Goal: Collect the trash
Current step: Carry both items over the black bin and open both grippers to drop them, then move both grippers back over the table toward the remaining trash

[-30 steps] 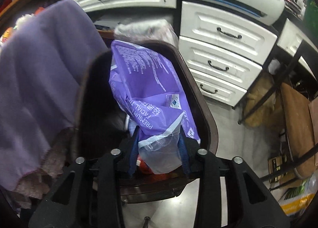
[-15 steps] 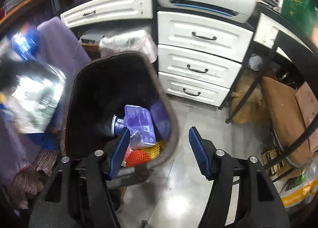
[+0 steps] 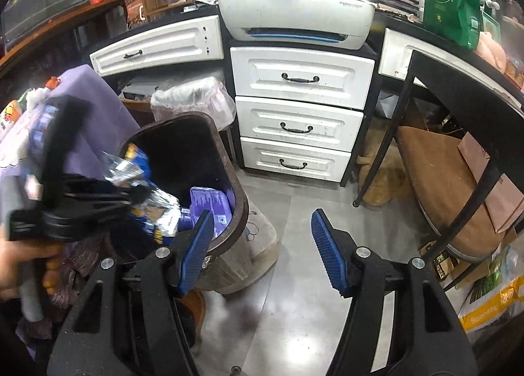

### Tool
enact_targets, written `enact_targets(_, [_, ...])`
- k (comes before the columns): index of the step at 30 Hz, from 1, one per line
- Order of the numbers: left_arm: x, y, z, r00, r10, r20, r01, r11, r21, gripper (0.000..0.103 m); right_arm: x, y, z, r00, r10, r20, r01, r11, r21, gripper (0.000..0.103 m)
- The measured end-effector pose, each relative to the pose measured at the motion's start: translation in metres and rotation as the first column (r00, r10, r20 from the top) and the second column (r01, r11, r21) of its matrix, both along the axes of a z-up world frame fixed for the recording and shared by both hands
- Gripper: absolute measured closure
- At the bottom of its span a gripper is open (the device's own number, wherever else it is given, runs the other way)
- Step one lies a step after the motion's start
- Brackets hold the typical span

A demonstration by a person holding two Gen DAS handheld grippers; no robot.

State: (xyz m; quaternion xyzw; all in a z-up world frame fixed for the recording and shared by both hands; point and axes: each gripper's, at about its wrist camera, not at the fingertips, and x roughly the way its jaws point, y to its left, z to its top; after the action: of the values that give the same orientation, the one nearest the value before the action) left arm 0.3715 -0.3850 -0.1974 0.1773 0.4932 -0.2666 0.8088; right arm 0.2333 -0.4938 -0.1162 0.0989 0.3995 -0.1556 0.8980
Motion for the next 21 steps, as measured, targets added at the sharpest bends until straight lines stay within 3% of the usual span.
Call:
enact_targets(5, [0.007, -0.006, -0.010, 1.000, 0.002, 0.004, -0.002, 0.999, 0.037, 0.070, -0.004, 0.003, 0.002, 1.000, 0.009, 0.006, -0.009, 1.000, 0.003, 0.041])
enact_targets(10, [0.006, -0.010, -0.006, 0.999, -0.007, 0.043, 0.004, 0.998, 0.060, 0.044, -0.002, 0.004, 0.001, 1.000, 0.012, 0.012, -0.012, 1.000, 0.011, 0.041])
enact_targets(11, [0.005, -0.010, -0.003, 0.999, -0.009, 0.048, 0.006, 0.998, 0.055, 0.039, -0.002, 0.005, 0.002, 1.000, 0.010, 0.017, -0.010, 1.000, 0.010, 0.041])
enact_targets(18, [-0.017, -0.001, 0.036, 0.995, -0.025, 0.099, 0.028, 0.999, -0.035, 0.031, -0.008, -0.001, 0.017, 0.998, -0.027, 0.054, 0.028, 0.999, -0.019, 0.041])
enact_targets(21, [-0.035, 0.009, 0.063, 0.989, -0.040, 0.141, 0.052, 0.995, -0.087, 0.027, -0.014, -0.007, 0.028, 0.995, -0.051, 0.083, 0.053, 0.999, -0.012, 0.035])
